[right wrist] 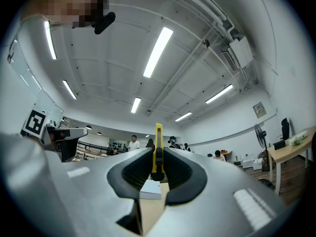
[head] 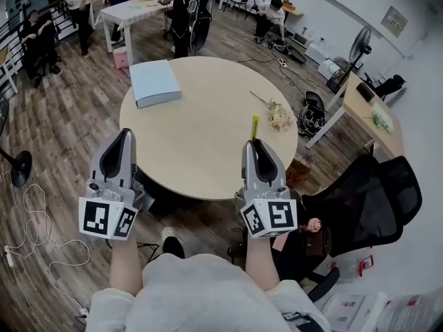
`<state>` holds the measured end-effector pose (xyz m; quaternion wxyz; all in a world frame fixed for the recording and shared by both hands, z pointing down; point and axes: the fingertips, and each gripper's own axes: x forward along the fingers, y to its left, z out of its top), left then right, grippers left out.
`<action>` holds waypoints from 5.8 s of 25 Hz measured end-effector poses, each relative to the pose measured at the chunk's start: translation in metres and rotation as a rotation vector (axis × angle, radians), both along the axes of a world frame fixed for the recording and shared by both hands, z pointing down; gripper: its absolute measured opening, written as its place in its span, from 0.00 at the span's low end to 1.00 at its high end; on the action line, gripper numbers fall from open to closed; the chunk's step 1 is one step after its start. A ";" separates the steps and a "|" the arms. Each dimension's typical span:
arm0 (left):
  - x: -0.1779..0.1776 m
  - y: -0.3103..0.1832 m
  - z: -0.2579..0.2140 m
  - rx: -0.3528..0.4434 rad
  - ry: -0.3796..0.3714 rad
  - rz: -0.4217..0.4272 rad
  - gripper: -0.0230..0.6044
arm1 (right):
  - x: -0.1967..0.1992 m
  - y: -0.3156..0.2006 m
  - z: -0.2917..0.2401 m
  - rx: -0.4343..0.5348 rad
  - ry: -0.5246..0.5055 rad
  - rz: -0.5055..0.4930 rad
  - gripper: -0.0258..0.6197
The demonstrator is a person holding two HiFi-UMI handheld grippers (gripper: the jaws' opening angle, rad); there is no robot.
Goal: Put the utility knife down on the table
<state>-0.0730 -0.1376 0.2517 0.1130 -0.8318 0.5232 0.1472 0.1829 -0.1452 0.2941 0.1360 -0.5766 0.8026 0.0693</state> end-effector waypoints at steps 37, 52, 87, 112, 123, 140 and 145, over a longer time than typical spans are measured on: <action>-0.064 -0.200 0.027 -0.053 -0.003 0.061 0.05 | -0.082 -0.208 0.036 -0.130 0.019 -0.005 0.16; -0.074 -0.232 0.049 -0.107 0.031 -0.094 0.05 | -0.105 -0.305 0.125 -0.391 0.078 -0.179 0.16; -0.138 -0.247 0.131 -0.324 0.043 -0.329 0.05 | -0.169 -0.355 0.380 -0.957 0.345 -0.302 0.16; -0.153 -0.225 0.140 -0.349 0.042 -0.382 0.05 | -0.174 -0.353 0.410 -1.032 0.464 -0.264 0.16; -0.144 -0.227 0.125 -0.307 0.043 -0.330 0.05 | -0.167 -0.351 0.363 -0.918 0.379 -0.252 0.08; -0.100 -0.234 0.085 -0.212 -0.001 -0.122 0.05 | -0.139 -0.308 0.230 -0.636 0.217 -0.169 0.06; -0.094 -0.228 0.075 -0.190 -0.011 -0.076 0.05 | -0.129 -0.289 0.202 -0.577 0.160 -0.131 0.06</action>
